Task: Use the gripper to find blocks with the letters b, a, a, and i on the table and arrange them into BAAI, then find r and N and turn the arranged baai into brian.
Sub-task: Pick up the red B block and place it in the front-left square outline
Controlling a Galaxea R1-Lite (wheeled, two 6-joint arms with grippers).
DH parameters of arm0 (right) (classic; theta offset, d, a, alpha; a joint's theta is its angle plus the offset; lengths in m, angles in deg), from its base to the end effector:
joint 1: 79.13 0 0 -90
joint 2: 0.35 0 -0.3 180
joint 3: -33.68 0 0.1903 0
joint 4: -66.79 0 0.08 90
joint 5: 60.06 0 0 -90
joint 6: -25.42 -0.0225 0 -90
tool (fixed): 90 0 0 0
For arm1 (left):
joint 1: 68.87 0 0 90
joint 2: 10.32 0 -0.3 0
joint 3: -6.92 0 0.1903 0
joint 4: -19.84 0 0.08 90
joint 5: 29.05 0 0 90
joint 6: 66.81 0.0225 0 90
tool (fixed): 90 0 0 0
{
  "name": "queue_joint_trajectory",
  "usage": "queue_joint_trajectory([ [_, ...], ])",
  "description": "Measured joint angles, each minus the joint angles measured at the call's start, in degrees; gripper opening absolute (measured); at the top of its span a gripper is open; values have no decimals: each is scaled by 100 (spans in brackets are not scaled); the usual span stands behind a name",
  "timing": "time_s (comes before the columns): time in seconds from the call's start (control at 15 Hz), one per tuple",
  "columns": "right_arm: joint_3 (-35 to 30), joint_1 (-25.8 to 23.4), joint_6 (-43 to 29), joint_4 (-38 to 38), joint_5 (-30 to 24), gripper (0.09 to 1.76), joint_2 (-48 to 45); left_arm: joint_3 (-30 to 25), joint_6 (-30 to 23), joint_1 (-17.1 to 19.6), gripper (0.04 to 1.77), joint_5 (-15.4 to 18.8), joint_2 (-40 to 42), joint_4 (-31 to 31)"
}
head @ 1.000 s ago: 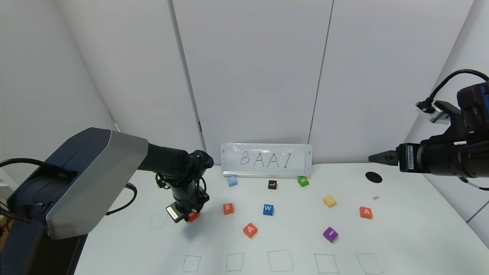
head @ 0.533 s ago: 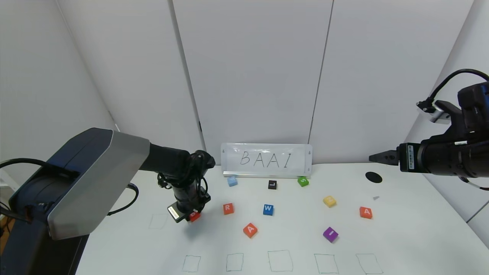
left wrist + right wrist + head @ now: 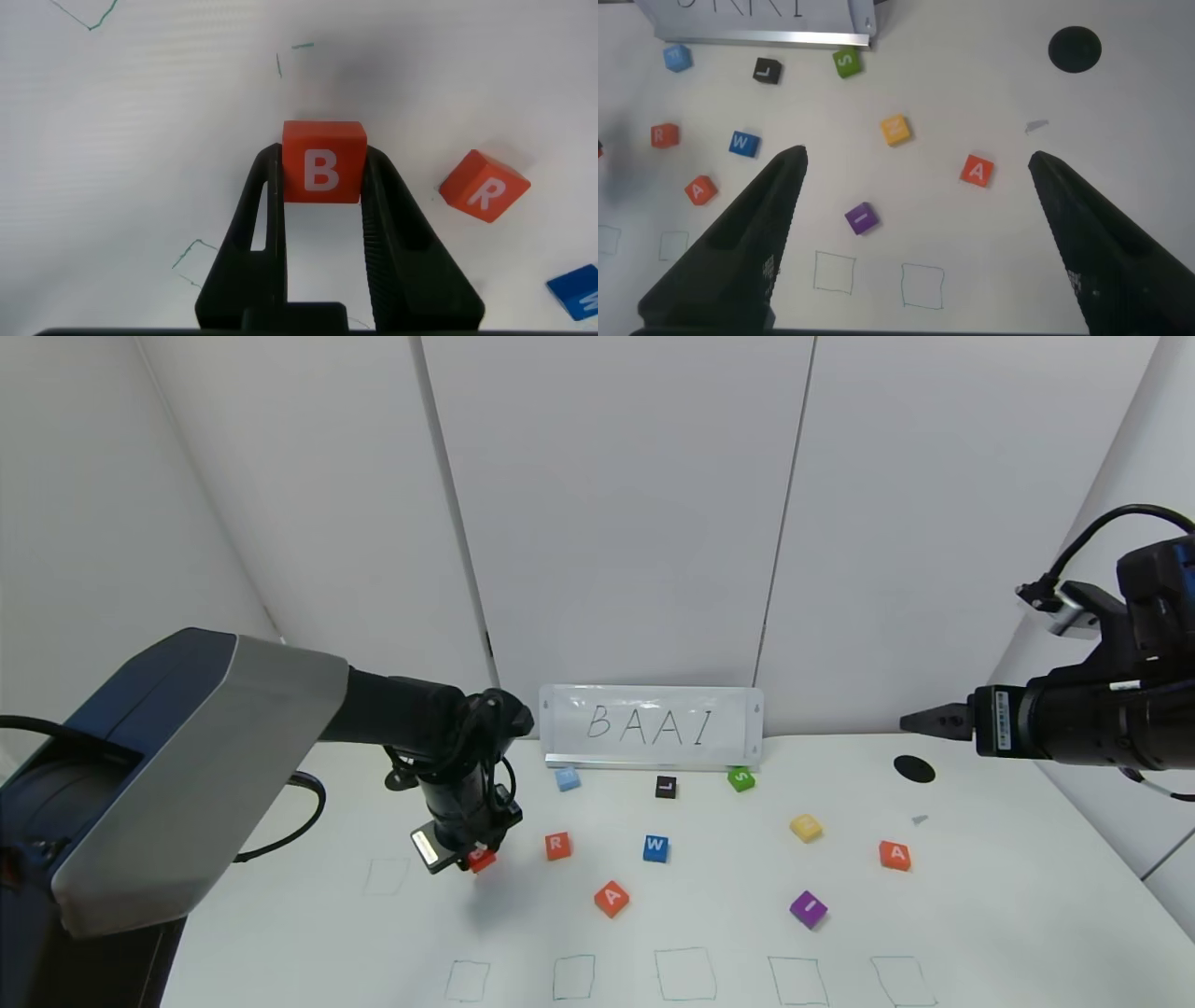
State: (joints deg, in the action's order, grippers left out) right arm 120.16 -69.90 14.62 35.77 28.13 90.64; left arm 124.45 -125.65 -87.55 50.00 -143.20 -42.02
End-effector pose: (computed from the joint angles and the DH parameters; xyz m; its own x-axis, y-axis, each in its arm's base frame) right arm 0.2746 0.0453 0.2254 0.7978 0.1616 -0.5808 -0.0749 0.9825 0.1705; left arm 0.3900 -0.1273 0.0699 0.2667 0.1103 -0.9574 -0.6484 0.7555 -0.0936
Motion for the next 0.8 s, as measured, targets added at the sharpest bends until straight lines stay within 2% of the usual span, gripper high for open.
queue_joint_trajectory([
  [0.4,-10,13,0,-2,0,171,0,-772,407,-119,53,6,686,138],
  [0.53,-10,11,0,-2,0,171,0,-1167,552,-211,53,11,879,455],
  [0.8,-10,0,0,0,-2,171,2,-2454,1092,-528,53,11,1373,1534],
])
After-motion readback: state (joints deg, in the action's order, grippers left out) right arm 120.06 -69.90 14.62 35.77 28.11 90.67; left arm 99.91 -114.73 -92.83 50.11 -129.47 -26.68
